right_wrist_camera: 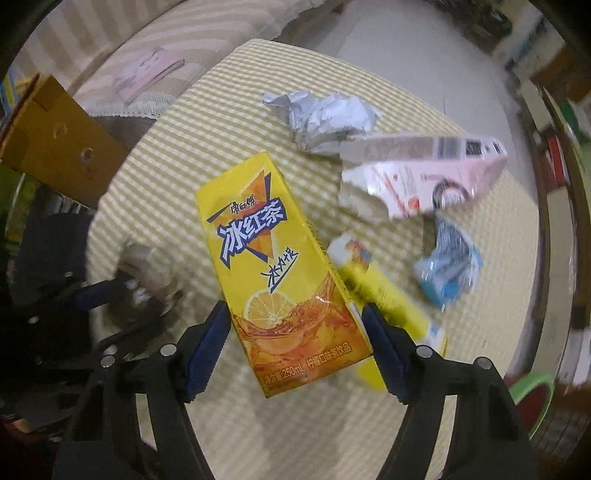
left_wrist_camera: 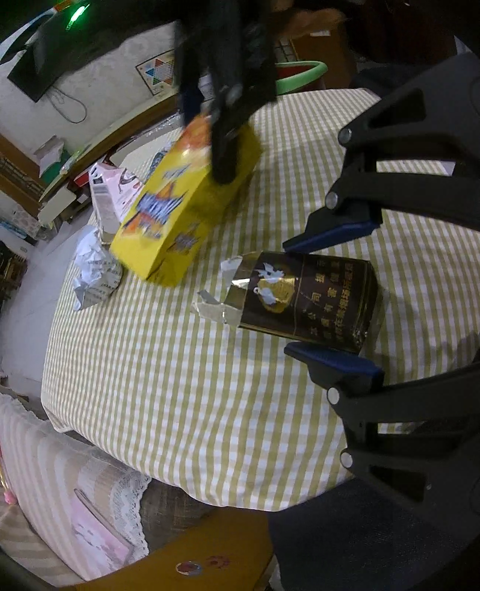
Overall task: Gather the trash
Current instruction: 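Grasp the dark brown cigarette box with the left gripper while the right grasps the yellow iced tea carton, then lift and carry the cigarette box and tea carton toward the bucket with both grippers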
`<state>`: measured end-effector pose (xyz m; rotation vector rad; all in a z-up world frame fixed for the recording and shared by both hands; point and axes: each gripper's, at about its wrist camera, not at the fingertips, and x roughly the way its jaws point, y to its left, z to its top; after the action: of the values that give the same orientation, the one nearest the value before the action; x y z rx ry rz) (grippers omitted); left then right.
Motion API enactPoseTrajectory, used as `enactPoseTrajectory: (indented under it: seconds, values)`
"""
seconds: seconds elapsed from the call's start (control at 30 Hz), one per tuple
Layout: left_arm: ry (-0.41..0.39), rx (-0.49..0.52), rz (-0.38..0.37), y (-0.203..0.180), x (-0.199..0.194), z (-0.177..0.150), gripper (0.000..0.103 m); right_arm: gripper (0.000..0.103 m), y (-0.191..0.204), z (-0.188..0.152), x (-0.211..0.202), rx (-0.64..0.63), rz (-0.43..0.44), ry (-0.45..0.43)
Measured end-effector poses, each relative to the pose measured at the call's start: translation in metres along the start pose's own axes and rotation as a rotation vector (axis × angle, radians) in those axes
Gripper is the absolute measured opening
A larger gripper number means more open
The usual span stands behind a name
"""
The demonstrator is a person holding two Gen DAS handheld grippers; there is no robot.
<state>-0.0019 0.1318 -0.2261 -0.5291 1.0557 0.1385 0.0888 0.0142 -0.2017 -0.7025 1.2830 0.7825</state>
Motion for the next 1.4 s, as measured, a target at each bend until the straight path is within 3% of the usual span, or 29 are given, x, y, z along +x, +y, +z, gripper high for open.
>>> enactPoseTrajectory:
  seconds: [0.13, 0.3, 0.57, 0.67, 0.9, 1.17, 1.4]
  values:
    - [0.007, -0.036, -0.007, 0.007, 0.002, 0.001, 0.048, 0.071, 0.009, -0.014, 0.010, 0.019, -0.003, 0.051]
    - [0.008, -0.031, 0.001, 0.006, 0.002, 0.000, 0.048, 0.072, 0.018, -0.013, 0.014, 0.005, 0.044, 0.009]
    - [-0.006, -0.113, -0.001, 0.022, -0.001, 0.002, 0.048, 0.073, 0.040, -0.006, 0.031, -0.109, -0.020, 0.009]
    - [-0.001, -0.103, 0.009, 0.020, 0.002, 0.004, 0.048, 0.068, 0.044, -0.014, 0.033, -0.143, -0.065, 0.003]
    - [0.004, -0.087, 0.021, 0.019, 0.004, 0.004, 0.048, 0.067, 0.055, -0.035, 0.043, -0.208, -0.120, -0.009]
    - [0.005, -0.072, 0.043, 0.016, 0.003, 0.002, 0.048, 0.064, 0.024, -0.067, 0.013, -0.003, 0.019, -0.136]
    - [-0.007, -0.009, 0.077, -0.002, -0.001, 0.005, 0.048, 0.064, -0.034, -0.115, -0.027, 0.300, 0.091, -0.275]
